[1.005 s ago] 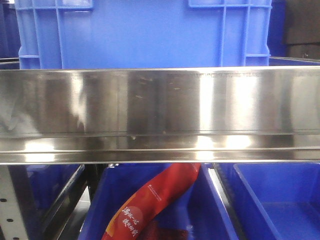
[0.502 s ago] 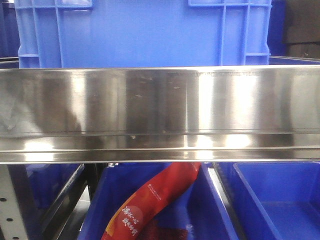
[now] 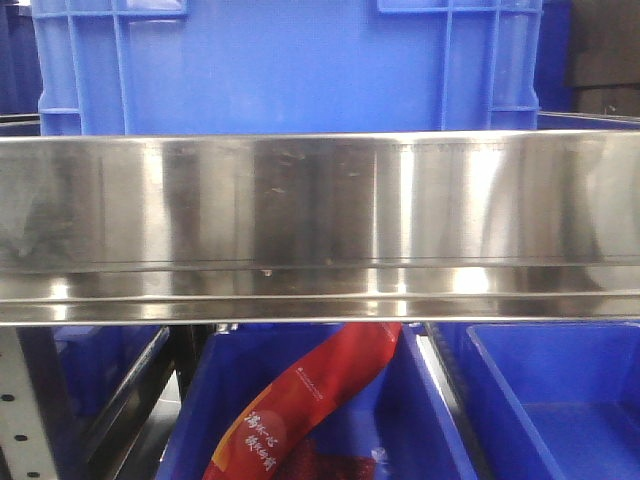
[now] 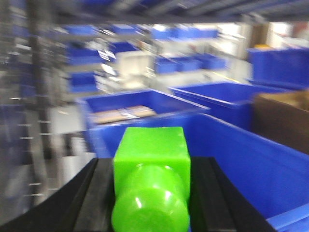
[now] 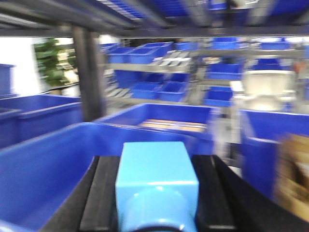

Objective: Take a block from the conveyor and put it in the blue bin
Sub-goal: 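Move both held bricks over the blue bins on the shelf, then open both grippers to drop the bricks into the blue bins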

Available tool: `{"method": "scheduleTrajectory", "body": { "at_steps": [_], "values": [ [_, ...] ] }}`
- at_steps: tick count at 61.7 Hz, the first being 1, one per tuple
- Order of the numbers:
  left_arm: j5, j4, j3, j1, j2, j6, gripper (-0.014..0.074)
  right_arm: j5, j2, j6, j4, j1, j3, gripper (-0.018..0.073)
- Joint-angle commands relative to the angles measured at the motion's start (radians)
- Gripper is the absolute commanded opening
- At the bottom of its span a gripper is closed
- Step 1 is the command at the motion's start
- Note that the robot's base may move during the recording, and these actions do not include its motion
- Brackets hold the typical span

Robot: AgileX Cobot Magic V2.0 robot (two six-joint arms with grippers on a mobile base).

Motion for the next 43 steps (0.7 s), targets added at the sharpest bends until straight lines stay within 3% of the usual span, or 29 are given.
{"method": "scheduleTrajectory", "body": {
  "at_steps": [1, 11, 21, 28, 32, 39, 43],
  "values": [
    [-0.01, -0.005, -0.067, -0.065, 0.103, 0.004, -0.0111, -0.034, 0.086, -0.005, 0.003, 0.055, -0.073, -0.0162],
    [-0.036, -0.005, -0.18, -0.148, 0.274, 0.004, -0.0111, -0.059, 0.259, -0.005, 0.003, 0.153, -0.19, -0.0162],
    [-0.048, -0.005, -0.233, -0.179, 0.407, 0.004, -0.0105, -0.069, 0.407, -0.005, 0.003, 0.194, -0.255, -0.0162],
    [-0.048, -0.015, -0.235, -0.179, 0.463, 0.004, 0.0001, -0.069, 0.475, -0.005, 0.003, 0.194, -0.261, -0.0142],
    [-0.05, -0.015, -0.235, -0.179, 0.487, 0.004, 0.0122, -0.069, 0.504, -0.005, 0.003, 0.194, -0.261, -0.0055],
    [-0.053, -0.015, -0.235, -0.179, 0.502, 0.004, 0.032, -0.077, 0.535, -0.005, 0.003, 0.194, -0.261, 0.0237],
    [-0.053, -0.015, -0.235, -0.179, 0.502, 0.004, 0.0386, -0.077, 0.544, -0.005, 0.003, 0.194, -0.261, 0.037]
  ]
}}
